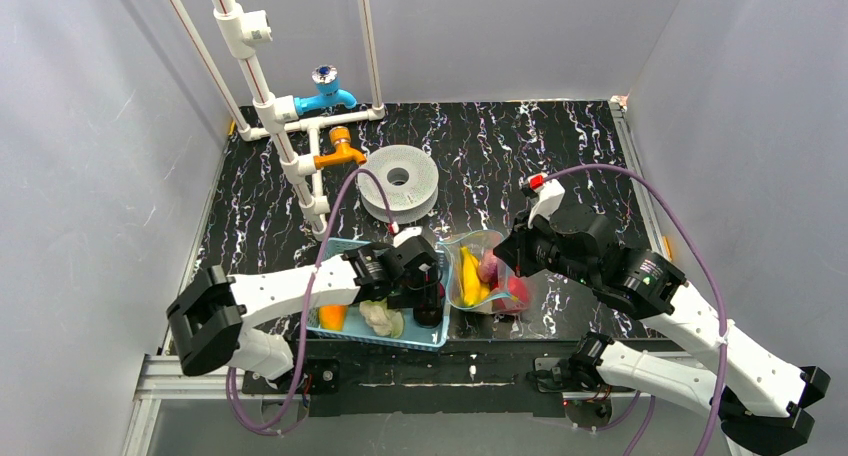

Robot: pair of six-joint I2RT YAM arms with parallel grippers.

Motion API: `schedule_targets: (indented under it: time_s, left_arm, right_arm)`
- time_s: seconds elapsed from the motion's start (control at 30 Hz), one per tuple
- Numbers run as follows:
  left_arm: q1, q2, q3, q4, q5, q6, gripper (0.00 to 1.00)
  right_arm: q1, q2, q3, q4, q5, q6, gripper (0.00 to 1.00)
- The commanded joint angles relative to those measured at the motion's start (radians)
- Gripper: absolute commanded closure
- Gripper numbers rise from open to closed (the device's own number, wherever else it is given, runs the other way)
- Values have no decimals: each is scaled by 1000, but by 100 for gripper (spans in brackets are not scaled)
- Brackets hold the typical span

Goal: Place the food in the zip-top bag and seal the zipper
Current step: Pick up the fake fruit from the bin.

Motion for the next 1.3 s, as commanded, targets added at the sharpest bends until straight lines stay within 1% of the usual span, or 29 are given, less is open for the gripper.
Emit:
schedule_targets:
  time_s: [0.0, 0.13, 0.3, 0.4, 0.5, 0.57, 0.7, 0.87, 0.97, 1.03, 1.07, 1.17, 1.27]
  left_arm:
    - [-17, 41, 27, -38, 2, 30, 37]
    - [-29, 59, 10, -24, 12, 20, 37]
    - [-42, 54, -41, 8, 24, -1, 26]
    - [-45, 42, -84, 37, 35, -21, 23]
    - [-47, 22, -125, 73, 44, -34, 23]
    - [-46, 4, -136, 72, 38, -37, 26]
    - [-47, -53, -126, 45, 10, -29, 37]
    - [-47, -138, -82, -26, -42, -4, 50]
    - [-47, -189, -81, -37, -63, 5, 55]
    - [-47, -209, -76, -50, -71, 10, 63]
    - [-47, -218, -69, -66, -77, 11, 65]
    - [-48, -265, -46, -122, -107, 8, 66]
    - [-47, -357, -23, -174, -140, 6, 67]
  right_arm:
    - [-3, -12, 6, 58, 0, -7, 99]
    - [-4, -12, 4, 62, -2, -6, 99]
    - [-4, -9, -1, 65, -3, -5, 99]
    - [-4, -7, -1, 67, -7, -3, 99]
    - [-3, -5, -2, 71, -12, -2, 99]
    - [-4, -4, -3, 72, -15, 1, 99]
    - [-4, 0, 2, 72, -24, 3, 99]
    - [-4, -3, 4, 71, -24, 6, 99]
    - [-4, -3, 3, 71, -26, 9, 99]
    - [-4, -3, 3, 72, -30, 9, 99]
    - [-4, -3, 4, 72, -29, 11, 99]
    - [-4, -3, 2, 71, -30, 11, 99]
    - [-4, -5, 0, 71, -28, 11, 99]
